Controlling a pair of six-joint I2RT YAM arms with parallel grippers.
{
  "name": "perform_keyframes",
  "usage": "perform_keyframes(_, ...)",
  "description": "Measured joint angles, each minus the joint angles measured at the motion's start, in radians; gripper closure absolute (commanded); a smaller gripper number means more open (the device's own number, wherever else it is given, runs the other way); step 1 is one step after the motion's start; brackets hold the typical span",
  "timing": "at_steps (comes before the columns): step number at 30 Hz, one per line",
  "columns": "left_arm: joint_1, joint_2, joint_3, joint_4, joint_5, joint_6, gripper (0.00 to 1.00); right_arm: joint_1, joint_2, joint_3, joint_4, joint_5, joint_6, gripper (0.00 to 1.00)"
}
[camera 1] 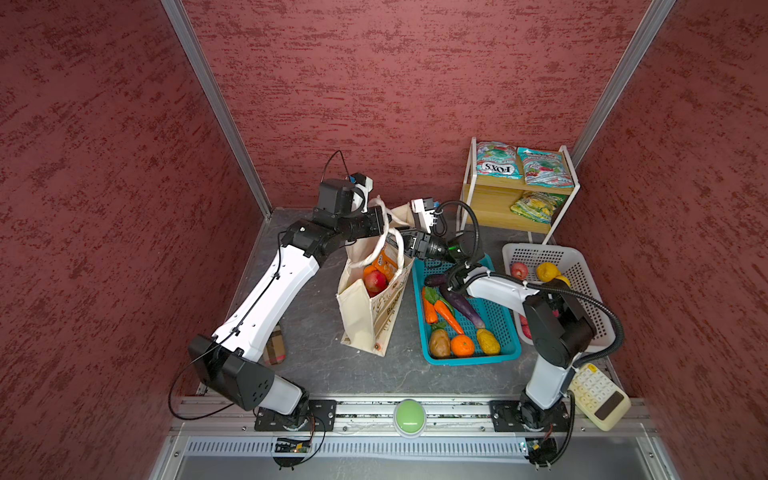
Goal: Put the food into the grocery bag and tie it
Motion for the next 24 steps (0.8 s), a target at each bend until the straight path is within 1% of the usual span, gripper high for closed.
perform_keyframes(2,0.0,-0.002,-0.005,0.001,-0.003,0.008,0.97,0.0,0.001,0.0,-0.011,0.001,0.004,0.42)
perform_keyframes(6,0.001,-0.003,-0.005,0.002,-0.015,0.023,0.97,0.002,0.0,0.0,-0.025,0.003,0.004,0.43)
perform_keyframes(11,0.008,-0.003,-0.005,0.0,-0.027,0.037,0.97,0.004,-0.01,0.0,-0.053,0.0,-0.016,0.36)
perform_keyframes(17,0.045,-0.003,-0.011,-0.007,-0.036,0.051,0.97,0.008,-0.043,-0.005,-0.072,-0.021,-0.049,0.29)
perform_keyframes(20,0.046,-0.003,-0.011,-0.01,-0.034,0.054,0.97,0.008,-0.05,-0.009,-0.082,-0.022,-0.057,0.28)
perform_keyframes(24,0.045,0.002,-0.011,-0.01,-0.035,0.055,0.97,0.008,-0.05,-0.008,-0.09,-0.023,-0.06,0.29)
